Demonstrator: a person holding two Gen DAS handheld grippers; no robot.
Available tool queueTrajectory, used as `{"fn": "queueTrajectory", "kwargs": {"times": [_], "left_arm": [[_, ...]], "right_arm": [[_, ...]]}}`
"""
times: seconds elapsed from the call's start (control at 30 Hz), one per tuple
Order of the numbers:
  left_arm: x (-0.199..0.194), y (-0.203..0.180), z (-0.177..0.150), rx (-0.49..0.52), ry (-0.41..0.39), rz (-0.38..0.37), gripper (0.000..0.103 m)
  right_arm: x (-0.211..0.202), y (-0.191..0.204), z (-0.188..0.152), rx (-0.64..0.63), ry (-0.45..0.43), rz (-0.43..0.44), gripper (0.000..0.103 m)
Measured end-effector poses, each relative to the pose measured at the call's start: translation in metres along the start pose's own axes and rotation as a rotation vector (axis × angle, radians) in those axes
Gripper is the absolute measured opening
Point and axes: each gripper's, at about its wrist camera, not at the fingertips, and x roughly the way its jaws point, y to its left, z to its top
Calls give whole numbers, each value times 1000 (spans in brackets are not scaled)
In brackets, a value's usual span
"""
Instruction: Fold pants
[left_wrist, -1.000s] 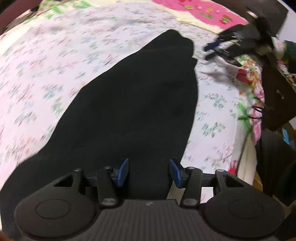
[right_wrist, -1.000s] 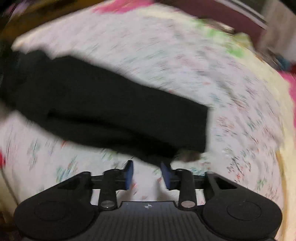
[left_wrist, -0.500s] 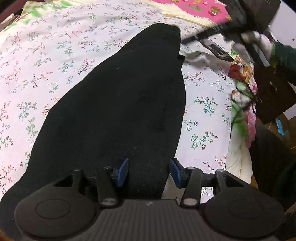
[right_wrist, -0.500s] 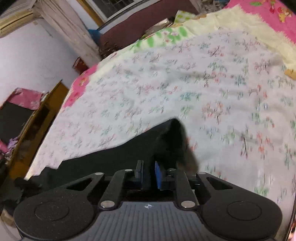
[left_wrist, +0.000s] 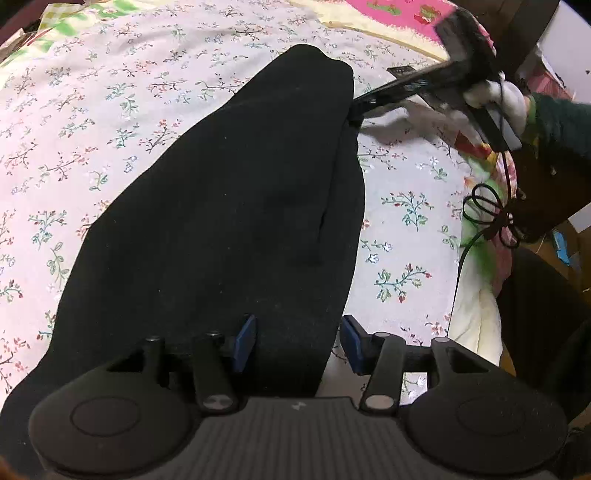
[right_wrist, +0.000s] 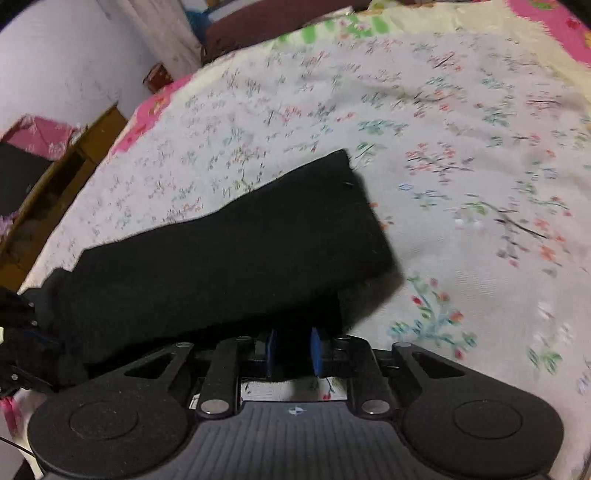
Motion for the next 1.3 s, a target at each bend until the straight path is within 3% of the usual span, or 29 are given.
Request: {"fn": "queueTrajectory", "kwargs": {"times": [0.03, 0.07, 0.1, 0.2, 0.27, 0.33, 0.43, 0.57, 0.63, 0.73, 0.77, 0.83, 0.87, 0.9, 0.97, 1.0, 1.03, 1.07, 1.1, 1.17, 1.2, 1.23, 1.27, 1.3], "left_arm": [[1, 1, 1, -2, 0, 0, 57], [3, 1, 2, -2, 1, 2, 57], [5, 1, 3, -2, 1, 4, 57], [8, -1, 6, -8, -2, -2, 57], [8, -5, 7, 3, 7, -2, 57], [6, -9, 7, 27, 21, 12, 58], [2, -7, 9, 20, 20, 17, 58], [3, -3, 19, -1, -17, 13, 58], [7, -5, 23, 0, -26, 15, 58], [10, -13, 26, 18, -28, -2, 58], [11, -16, 25, 22, -28, -10, 58], [11, -20, 21, 26, -25, -28, 58], [11, -22, 19, 27, -23, -30, 58], [12, -22, 16, 23, -24, -33, 58], [15, -18, 13, -5, -21, -42, 58], [17, -17, 12, -17, -22, -41, 58], [16, -16, 11, -26, -28, -34, 58], [14, -16, 10, -30, -34, -33, 58], [11, -16, 9, -32, -41, -37, 58], [5, -17, 6, -30, -45, -32, 58], [1, -17, 3, -28, -43, -18, 58], [-2, -16, 1, -27, -44, -4, 58], [-7, -14, -2, -32, -47, 11, 58], [-12, -11, -6, -44, -52, 24, 58]], "right_arm": [[-4, 0, -3, -13, -15, -15, 53], [-4, 0, -6, -36, -17, -31, 57], [1, -1, -5, -51, -13, -38, 53], [19, -2, 0, -31, 13, -18, 55], [28, 6, 6, -60, 10, -43, 31], [23, 10, 11, -70, 8, -61, 0], [-10, 10, 17, -50, -27, -38, 0], [-65, 12, 35, -53, -151, -5, 0], [-68, 10, 36, -58, -156, -5, 0], [-50, 2, 23, -64, -97, -82, 0], [-39, -9, 16, -50, -62, -158, 0], [-25, -27, 3, -51, 8, -403, 0], [-28, -32, -2, -17, 18, -429, 0], [-40, -28, -4, -1, -16, -349, 0], [-51, -10, 3, -43, -72, -282, 7], [-51, -2, 10, -64, -107, -230, 20], [-47, -1, 17, -56, -124, -180, 50], [-41, -3, 22, -37, -132, -139, 60], [-33, -4, 28, -22, -127, -109, 61], [-11, -6, 34, -13, -87, -96, 53], [1, -7, 35, 5, -61, -112, 42], [6, -8, 35, 12, -39, -123, 6], [5, -7, 34, 35, -30, -131, 0], [-1, -6, 31, 50, -36, -119, 0]]}}
